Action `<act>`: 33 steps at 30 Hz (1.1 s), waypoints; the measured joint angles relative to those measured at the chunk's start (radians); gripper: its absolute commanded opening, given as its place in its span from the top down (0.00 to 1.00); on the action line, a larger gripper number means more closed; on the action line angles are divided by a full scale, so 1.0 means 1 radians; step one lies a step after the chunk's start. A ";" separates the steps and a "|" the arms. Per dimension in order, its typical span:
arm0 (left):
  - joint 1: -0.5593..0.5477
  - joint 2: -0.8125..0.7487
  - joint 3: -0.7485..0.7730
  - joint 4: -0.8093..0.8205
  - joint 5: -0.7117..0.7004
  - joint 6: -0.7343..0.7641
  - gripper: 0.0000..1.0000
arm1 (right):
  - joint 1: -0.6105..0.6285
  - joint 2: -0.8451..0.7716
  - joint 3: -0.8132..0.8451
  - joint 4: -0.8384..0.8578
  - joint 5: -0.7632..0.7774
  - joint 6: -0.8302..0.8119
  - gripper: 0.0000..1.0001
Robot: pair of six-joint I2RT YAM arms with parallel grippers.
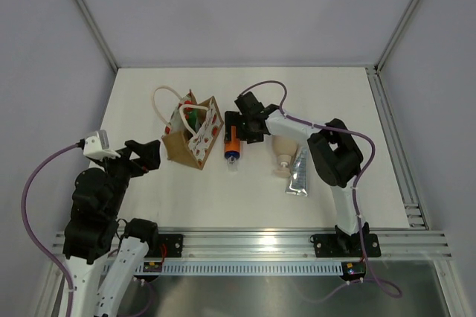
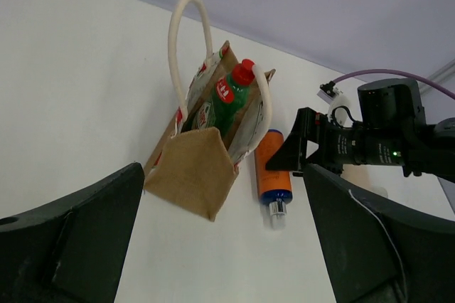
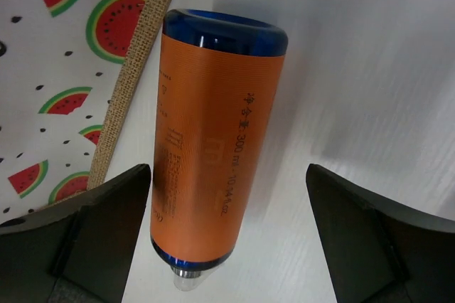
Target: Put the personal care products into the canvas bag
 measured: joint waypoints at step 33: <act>0.000 -0.002 -0.131 -0.036 0.260 -0.172 0.01 | -0.142 0.096 0.018 0.075 -0.277 0.018 1.00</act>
